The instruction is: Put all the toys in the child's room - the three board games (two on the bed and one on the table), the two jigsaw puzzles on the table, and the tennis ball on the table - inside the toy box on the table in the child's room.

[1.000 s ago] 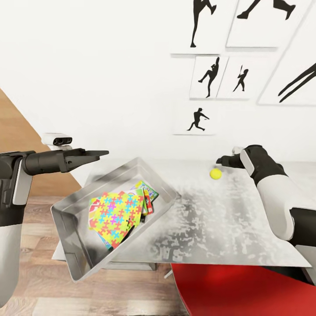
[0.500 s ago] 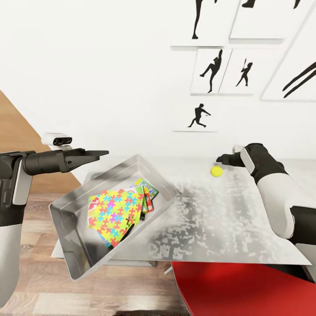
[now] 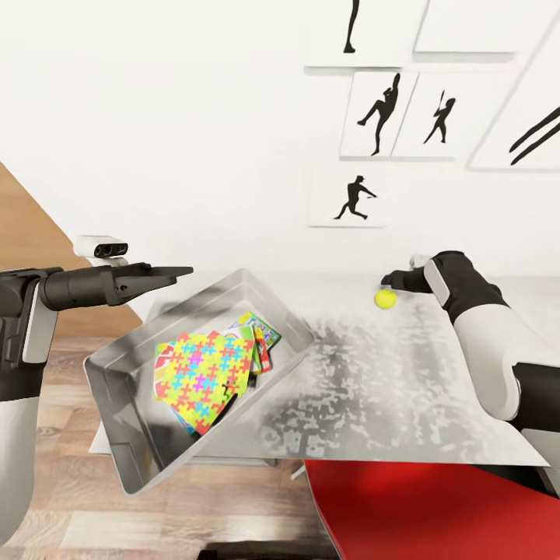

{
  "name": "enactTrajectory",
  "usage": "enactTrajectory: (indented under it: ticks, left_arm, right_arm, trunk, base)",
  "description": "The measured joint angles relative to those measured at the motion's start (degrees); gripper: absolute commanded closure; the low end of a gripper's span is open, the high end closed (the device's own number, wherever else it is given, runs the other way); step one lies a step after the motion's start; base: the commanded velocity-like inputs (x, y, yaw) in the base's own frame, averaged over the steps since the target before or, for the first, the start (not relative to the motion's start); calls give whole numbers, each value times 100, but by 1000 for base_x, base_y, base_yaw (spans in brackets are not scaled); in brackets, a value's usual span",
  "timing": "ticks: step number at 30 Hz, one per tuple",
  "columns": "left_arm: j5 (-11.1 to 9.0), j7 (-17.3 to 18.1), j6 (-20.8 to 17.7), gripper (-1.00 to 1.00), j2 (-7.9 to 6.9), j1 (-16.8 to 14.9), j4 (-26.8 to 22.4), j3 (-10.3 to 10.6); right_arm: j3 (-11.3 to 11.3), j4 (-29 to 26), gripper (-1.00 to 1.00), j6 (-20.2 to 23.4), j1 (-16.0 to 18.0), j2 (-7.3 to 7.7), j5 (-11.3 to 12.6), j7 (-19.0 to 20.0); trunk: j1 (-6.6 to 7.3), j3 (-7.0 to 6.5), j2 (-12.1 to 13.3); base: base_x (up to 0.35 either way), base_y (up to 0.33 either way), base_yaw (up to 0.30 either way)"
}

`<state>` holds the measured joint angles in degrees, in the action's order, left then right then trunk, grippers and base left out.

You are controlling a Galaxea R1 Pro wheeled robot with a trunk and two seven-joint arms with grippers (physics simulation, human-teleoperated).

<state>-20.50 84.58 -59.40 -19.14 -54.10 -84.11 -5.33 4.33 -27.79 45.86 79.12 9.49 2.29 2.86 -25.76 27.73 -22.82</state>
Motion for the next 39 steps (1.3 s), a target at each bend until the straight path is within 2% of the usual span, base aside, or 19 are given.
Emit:
enactTrajectory:
  ticks: [39]
  left_arm:
    - [0,0,0,-100,8,2,-1,-2]
  right_arm:
    - [-8,-19,-100,13,189,-23,-3,0]
  trunk:
    - [0,368,0]
  base:
    - [0,0,0]
